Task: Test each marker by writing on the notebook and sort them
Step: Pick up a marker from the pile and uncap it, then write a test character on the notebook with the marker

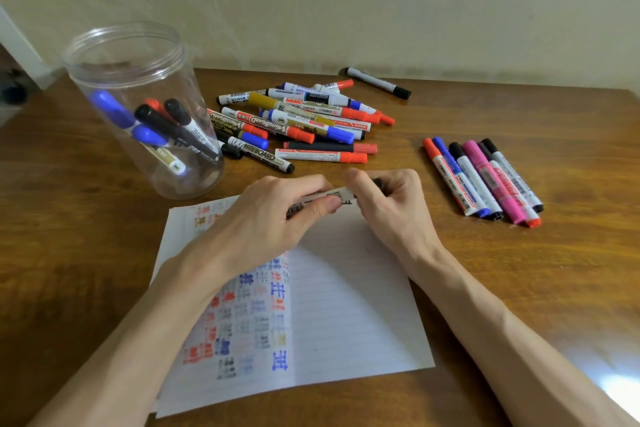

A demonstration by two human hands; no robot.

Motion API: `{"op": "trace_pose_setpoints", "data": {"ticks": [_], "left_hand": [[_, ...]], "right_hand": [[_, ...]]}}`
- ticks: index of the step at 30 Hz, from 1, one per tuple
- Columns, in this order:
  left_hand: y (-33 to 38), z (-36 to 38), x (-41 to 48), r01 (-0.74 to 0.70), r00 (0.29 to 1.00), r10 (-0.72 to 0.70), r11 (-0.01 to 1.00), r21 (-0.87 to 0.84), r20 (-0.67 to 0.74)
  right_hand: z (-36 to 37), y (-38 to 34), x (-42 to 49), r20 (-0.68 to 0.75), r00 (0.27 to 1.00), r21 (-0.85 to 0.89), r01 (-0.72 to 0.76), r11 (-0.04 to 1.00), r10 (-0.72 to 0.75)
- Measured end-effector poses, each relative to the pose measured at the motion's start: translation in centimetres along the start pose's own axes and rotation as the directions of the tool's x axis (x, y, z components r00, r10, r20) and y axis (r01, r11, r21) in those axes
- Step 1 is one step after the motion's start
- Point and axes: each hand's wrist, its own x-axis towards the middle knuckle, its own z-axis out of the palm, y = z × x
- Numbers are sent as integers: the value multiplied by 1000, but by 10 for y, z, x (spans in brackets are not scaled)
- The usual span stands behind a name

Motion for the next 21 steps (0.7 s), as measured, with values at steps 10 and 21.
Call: {"op": "trace_pose_setpoints", "data": {"ticks": [10,21], "left_hand": [[6,-3,-1,-13,998,19,996,-86,61],[-17,-34,-10,21,996,-28,996,-84,-85]], "right_hand": [[-5,1,-3,68,990,-62,129,990,-125],[-35,7,9,-69,994,-114,72,991,-80]]}}
